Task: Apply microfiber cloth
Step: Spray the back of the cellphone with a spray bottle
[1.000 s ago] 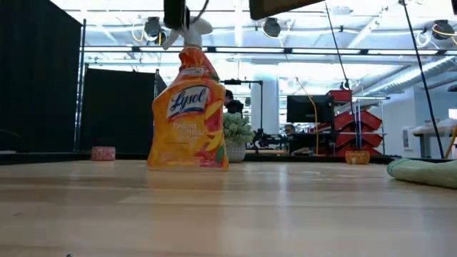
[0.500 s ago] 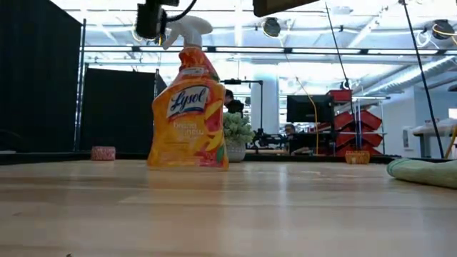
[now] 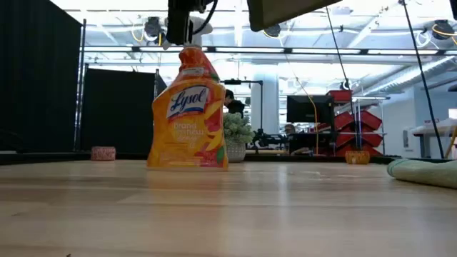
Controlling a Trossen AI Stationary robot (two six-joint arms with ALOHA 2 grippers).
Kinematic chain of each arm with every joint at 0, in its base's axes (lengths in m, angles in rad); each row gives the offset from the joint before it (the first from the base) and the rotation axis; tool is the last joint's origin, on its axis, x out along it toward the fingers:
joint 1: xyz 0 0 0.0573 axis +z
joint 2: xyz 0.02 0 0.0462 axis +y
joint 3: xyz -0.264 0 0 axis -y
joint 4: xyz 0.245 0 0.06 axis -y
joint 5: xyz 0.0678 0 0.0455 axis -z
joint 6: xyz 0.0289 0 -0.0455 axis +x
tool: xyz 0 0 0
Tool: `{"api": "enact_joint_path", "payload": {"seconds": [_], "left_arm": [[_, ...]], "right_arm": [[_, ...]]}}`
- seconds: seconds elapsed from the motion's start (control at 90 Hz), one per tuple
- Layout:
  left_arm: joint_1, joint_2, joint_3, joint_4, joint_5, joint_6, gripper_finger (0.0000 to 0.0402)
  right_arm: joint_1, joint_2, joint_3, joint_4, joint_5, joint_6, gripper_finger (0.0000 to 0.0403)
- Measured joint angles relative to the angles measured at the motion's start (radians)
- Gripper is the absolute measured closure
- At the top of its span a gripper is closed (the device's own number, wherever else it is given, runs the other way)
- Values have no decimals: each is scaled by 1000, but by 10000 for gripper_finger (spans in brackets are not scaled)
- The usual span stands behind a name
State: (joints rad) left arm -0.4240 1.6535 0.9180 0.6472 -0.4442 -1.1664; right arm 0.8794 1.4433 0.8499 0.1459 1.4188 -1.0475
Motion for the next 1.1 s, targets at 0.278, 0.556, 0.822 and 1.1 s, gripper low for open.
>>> {"api": "enact_joint_path", "payload": {"seconds": [0.278,0.556,0.822,1.1], "left_arm": [[-22,-88,-1,-229,-46,11,252],[-14,-62,-2,-176,-46,-48,252],[21,13,-2,31,33,-60,252],[31,88,4,202,54,-59,264]], "right_arm": [[19,-2,3,7,64,25,340],[5,-2,2,2,38,19,340],[-23,-2,2,16,12,18,340],[-61,0,2,16,-71,77,326]]}}
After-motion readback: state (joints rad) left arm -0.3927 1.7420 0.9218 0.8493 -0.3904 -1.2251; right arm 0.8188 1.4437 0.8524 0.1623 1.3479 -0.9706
